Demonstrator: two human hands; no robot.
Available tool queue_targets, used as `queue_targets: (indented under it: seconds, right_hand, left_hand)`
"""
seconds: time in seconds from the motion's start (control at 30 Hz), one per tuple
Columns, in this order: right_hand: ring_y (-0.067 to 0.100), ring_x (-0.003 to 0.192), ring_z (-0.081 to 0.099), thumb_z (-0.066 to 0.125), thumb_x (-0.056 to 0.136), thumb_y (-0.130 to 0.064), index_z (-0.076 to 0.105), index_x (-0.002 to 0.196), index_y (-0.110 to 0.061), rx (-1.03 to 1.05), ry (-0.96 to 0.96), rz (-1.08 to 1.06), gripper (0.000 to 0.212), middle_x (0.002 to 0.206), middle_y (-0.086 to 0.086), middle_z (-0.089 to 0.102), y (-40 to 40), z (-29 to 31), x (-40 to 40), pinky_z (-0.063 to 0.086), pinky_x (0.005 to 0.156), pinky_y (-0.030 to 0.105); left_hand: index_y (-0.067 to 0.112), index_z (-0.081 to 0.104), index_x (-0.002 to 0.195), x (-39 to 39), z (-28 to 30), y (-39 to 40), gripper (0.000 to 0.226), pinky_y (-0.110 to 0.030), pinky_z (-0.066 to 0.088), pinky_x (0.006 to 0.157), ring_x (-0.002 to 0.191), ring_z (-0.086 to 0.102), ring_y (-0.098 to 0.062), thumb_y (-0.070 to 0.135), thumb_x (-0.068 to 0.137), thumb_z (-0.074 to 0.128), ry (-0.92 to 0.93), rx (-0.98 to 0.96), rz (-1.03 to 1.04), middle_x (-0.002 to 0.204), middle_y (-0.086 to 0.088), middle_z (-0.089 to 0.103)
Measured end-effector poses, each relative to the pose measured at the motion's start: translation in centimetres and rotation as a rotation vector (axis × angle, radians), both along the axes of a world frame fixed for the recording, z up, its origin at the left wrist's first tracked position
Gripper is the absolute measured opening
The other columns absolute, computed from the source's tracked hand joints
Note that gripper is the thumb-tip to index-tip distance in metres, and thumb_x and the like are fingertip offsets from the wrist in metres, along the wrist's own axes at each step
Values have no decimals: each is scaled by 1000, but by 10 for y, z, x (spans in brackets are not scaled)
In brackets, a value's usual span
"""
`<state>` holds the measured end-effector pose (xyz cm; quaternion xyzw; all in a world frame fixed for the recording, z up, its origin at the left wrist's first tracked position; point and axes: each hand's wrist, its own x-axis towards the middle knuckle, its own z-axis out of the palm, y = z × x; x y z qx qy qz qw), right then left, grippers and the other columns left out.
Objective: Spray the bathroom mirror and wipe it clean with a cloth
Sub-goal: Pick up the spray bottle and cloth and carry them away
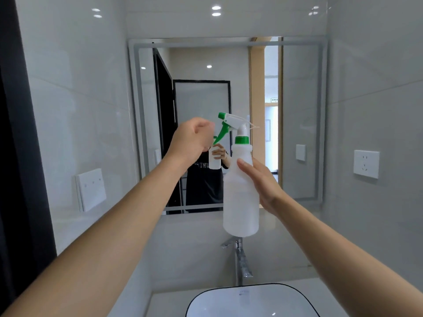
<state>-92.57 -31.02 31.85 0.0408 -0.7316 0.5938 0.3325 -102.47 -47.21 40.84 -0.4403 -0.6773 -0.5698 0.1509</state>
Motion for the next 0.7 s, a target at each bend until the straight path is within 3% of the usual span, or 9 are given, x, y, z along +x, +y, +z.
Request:
queue_targets:
  seconds: [0.1, 0.27, 0.43, 0.57, 0.7]
  right_hand:
    - [20, 92, 73, 61, 93, -49, 64, 112, -32, -26, 38, -110, 26, 101, 0, 74, 8, -5, 4, 61, 82, 41]
    - [16, 89, 73, 62, 92, -48, 61, 118, -27, -25, 36, -221, 33, 103, -1, 73, 22, -17, 11, 59, 68, 28]
    - [14, 91, 73, 64, 92, -47, 62, 115, -31, -44, 16, -253, 28, 102, -4, 73, 36, -32, 17, 61, 76, 32]
    - [13, 93, 72, 63, 92, -48, 60, 116, -30, -44, 1, -303, 30, 105, -5, 72, 44, -44, 21, 61, 78, 33]
    - [15, 92, 73, 65, 91, -47, 61, 115, -27, -83, -5, -343, 32, 104, -1, 72, 49, -60, 28, 62, 79, 34]
  left_hand:
    - [20, 61, 122, 6, -48, 8, 32, -44, 57, 89, 96, 67, -18, 37, 95, 57, -10, -147, 74, 107, 1, 68]
    - [24, 57, 119, 27, -113, 36, 25, -41, 55, 92, 100, 65, -14, 36, 97, 57, -146, -260, -35, 106, 9, 66]
    - [25, 50, 129, 44, -144, 63, 46, -30, 55, 84, 100, 66, -12, 38, 89, 69, -229, -248, -163, 116, 6, 65]
    - [25, 49, 128, 48, -158, 77, 58, -40, 54, 93, 104, 65, -13, 38, 80, 79, -228, -263, -163, 115, 6, 65]
    - [20, 48, 128, 55, -172, 90, 65, -38, 53, 94, 105, 64, -14, 37, 76, 83, -216, -267, -153, 116, 5, 64]
